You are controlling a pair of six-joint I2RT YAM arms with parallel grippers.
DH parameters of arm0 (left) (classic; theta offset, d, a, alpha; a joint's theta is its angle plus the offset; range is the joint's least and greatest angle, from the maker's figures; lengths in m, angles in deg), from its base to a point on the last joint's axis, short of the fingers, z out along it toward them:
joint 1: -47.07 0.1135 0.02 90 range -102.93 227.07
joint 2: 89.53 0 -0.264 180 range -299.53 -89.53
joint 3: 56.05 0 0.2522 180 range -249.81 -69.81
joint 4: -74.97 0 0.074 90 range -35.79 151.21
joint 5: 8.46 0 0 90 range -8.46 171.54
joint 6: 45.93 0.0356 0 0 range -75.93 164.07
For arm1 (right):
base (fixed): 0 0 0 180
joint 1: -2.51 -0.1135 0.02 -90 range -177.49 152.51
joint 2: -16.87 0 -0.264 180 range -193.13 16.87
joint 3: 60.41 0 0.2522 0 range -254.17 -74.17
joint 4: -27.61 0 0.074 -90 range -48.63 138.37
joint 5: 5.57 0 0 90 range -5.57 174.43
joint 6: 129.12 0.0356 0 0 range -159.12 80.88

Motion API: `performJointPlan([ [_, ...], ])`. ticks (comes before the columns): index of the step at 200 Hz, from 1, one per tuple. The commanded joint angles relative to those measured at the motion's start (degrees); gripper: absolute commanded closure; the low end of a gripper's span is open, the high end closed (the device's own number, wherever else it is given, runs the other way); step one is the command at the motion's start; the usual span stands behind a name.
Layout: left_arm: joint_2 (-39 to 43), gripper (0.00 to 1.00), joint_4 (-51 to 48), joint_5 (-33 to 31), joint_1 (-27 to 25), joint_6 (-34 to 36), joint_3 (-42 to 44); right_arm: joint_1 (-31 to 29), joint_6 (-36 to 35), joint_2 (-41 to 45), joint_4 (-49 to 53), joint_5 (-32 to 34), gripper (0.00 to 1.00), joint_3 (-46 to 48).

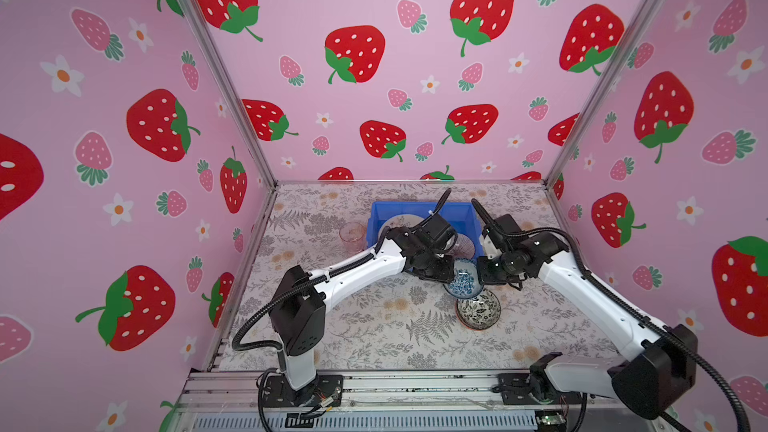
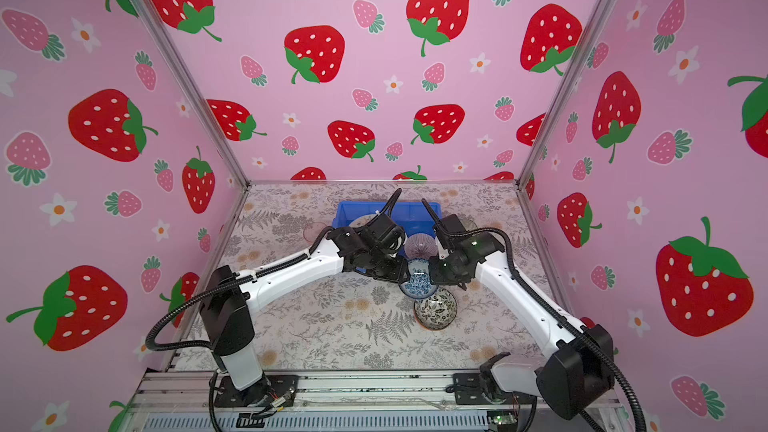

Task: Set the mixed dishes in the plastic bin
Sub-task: 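Open the right gripper off the blue-floral bowl while the left carries it toward the bin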

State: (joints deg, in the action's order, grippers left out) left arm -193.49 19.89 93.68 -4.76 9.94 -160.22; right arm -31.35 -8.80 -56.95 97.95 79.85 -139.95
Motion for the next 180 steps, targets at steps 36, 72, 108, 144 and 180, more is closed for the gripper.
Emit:
performJointPlan([
  [36, -1.33, 0.65, -2.82, -2.30, -0.70, 0.67, -3.84, -0.23, -0.71, 0.50, -1.52, -1.45, 0.95, -2.50],
  [72, -1.42, 0.74, -3.14, -2.43, -0.85, 0.74, -3.90, -0.23, -0.62, 0.48, -1.81, -1.55, 0.95, -1.97],
  [108, -1.42, 0.81, -3.21, -2.52, -0.84, 0.80, -3.93, -0.23, -0.44, 0.39, -2.11, -1.75, 0.95, -1.97],
  [144, -1.51, 0.87, -3.18, -2.43, -0.90, 0.82, -3.98, -0.26, -0.45, 0.43, -2.11, -1.91, 0.95, -2.18],
  [180, -1.59, 0.99, -3.06, -1.92, -0.90, 0.62, -3.96, -0.23, -0.27, 0.77, -2.78, -2.14, 0.89, -2.18],
])
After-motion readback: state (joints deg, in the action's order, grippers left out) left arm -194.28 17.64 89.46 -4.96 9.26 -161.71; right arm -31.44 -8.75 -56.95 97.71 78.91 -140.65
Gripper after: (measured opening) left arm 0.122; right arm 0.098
